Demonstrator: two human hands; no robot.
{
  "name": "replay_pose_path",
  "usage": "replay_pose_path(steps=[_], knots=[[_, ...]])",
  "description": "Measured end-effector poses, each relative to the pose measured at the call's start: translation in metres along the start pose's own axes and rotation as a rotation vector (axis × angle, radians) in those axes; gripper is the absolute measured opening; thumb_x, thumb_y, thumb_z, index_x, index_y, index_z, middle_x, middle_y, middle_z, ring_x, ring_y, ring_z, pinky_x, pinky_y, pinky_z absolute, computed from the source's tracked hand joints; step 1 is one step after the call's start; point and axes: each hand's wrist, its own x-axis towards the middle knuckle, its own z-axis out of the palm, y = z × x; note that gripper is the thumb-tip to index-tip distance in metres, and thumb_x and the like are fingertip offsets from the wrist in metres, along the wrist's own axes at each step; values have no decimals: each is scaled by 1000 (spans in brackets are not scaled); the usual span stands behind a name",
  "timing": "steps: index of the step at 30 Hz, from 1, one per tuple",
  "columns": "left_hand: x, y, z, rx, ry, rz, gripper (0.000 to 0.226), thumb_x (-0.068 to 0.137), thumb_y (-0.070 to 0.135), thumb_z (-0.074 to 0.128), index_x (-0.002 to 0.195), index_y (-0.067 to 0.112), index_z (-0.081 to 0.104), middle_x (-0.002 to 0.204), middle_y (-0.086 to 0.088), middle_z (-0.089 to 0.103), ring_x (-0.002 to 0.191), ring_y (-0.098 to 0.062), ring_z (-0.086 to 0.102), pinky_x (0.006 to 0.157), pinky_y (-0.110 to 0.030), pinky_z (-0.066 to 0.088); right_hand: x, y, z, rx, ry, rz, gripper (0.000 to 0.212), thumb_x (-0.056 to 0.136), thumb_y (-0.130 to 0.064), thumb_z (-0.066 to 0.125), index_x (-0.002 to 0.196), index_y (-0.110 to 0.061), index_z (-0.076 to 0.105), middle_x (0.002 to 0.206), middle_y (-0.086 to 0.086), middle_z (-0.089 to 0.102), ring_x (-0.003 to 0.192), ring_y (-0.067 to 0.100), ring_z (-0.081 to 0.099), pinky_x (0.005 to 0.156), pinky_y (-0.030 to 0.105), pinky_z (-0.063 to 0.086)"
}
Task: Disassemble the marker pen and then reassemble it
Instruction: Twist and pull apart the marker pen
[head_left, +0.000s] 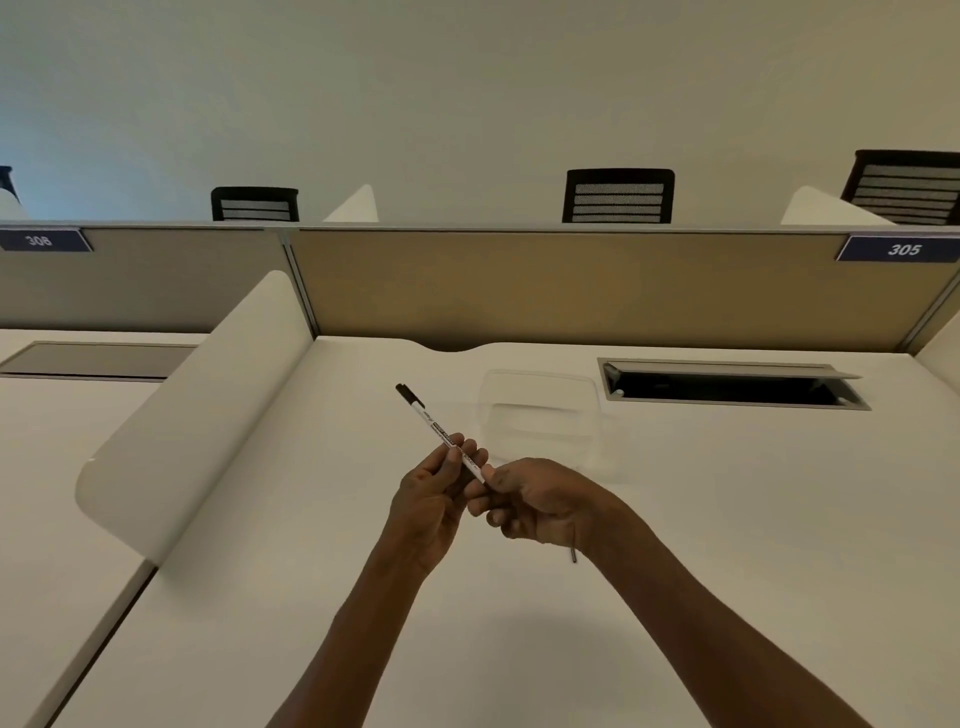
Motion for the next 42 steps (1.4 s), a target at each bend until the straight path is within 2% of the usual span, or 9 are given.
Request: replay_pose_path(steps=[8,11,16,20,25,29,34,38,42], knots=[[-9,-25,7,55,231,163,17,93,1,56,107,0,65,87,-10,73,90,-26,68,88,-38,58,19,19,23,-524,560,-192,32,94,-15,48,67,-9,64,65,6,63,57,15,53,55,25,38],[-8,-29,15,-50,312,152,20,92,1,59,111,-2,65,91,-12,72,90,-26,69,86,-38,58,25,35,27,-1092,857,-467,23,89,-7,48,75,-10,65,69,6,66,63,22,57,55,29,36],[-6,-24,28,-140,353,75,14,93,5,58,105,2,66,94,-13,73,83,-22,72,76,-32,61,36,49,6,-1453,1003,-894,28,89,-5,38,73,-10,61,59,5,57,50,19,49,45,30,40],[-2,-17,28,-95,285,72,18,95,4,54,110,0,64,93,-12,70,85,-23,70,80,-35,59,31,36,8,-1271,850,-696,18,91,-4,51,78,-12,60,67,6,64,56,16,47,51,29,38],[-1,-1,22,9,131,62,19,98,6,49,108,-1,63,89,-12,69,77,-21,68,71,-30,60,10,-3,2,-191,276,-241,40,102,-28,40,83,-6,68,68,7,64,55,14,50,53,25,39],[-3,7,21,85,74,67,19,98,8,48,108,2,64,87,-9,71,73,-20,68,68,-28,58,0,-13,-5,-9,65,-58,42,102,-34,42,90,-4,69,72,6,64,55,11,49,50,19,40],[-5,1,23,81,165,156,19,95,3,53,109,0,65,94,-13,71,89,-25,69,83,-34,59,11,-5,15,-172,345,-188,34,100,-26,46,71,-14,58,62,3,53,46,9,41,47,19,32],[-8,-7,31,-12,274,175,20,92,4,58,110,0,67,97,-14,72,92,-26,70,88,-38,58,23,11,28,-959,826,-452,24,90,-7,46,73,-12,62,70,8,66,62,22,54,56,30,37],[-7,-9,38,-136,348,100,18,93,8,59,107,0,67,99,-16,72,86,-24,72,78,-34,61,31,27,24,-1270,978,-773,22,86,-2,58,68,-13,53,54,4,55,47,16,37,45,28,28]])
